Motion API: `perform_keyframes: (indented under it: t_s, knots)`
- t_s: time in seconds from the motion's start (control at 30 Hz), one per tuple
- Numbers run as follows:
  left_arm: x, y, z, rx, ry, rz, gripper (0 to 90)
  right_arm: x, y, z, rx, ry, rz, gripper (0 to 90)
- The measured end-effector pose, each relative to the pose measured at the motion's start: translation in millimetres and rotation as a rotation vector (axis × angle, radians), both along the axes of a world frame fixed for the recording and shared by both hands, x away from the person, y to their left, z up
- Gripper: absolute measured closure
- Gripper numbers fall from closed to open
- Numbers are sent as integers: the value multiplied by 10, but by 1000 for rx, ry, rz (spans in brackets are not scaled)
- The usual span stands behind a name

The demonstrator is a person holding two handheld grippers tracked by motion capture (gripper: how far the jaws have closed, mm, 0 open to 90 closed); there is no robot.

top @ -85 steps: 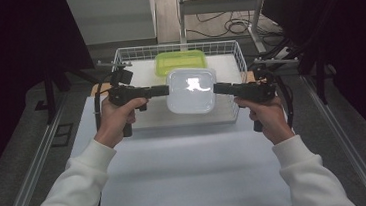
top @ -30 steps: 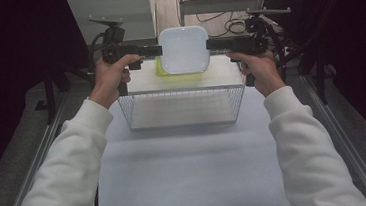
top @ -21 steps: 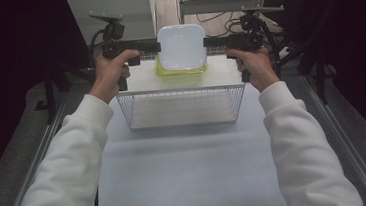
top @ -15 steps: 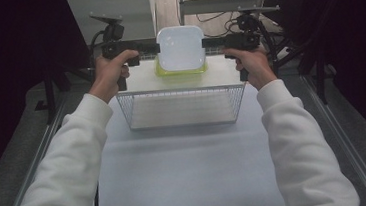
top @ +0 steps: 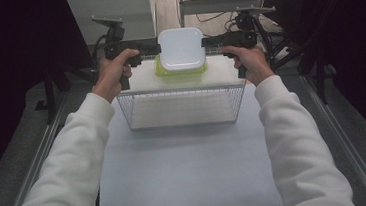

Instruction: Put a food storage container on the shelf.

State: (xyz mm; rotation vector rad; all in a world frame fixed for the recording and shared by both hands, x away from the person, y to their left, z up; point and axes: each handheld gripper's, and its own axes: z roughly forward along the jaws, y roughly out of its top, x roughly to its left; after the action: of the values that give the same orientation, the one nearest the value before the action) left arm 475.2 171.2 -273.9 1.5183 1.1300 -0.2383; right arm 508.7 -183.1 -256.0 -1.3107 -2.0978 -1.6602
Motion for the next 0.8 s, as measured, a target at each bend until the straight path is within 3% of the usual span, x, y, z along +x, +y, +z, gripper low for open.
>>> perform_keyframes:
  t_s: [0.23,0.43,0.67,0.8]
  knots:
    - [160,22,-27,-44,62,15,779,136,25,-8,10,59,-22,728]
    - [270,53,-106,-109,119,30,766,259,46,-46,26,117,-51,717]
    - [319,59,-167,-124,151,45,756,325,64,-113,38,169,-80,697]
    - [310,51,-158,-113,141,50,756,326,71,-115,36,158,-92,697]
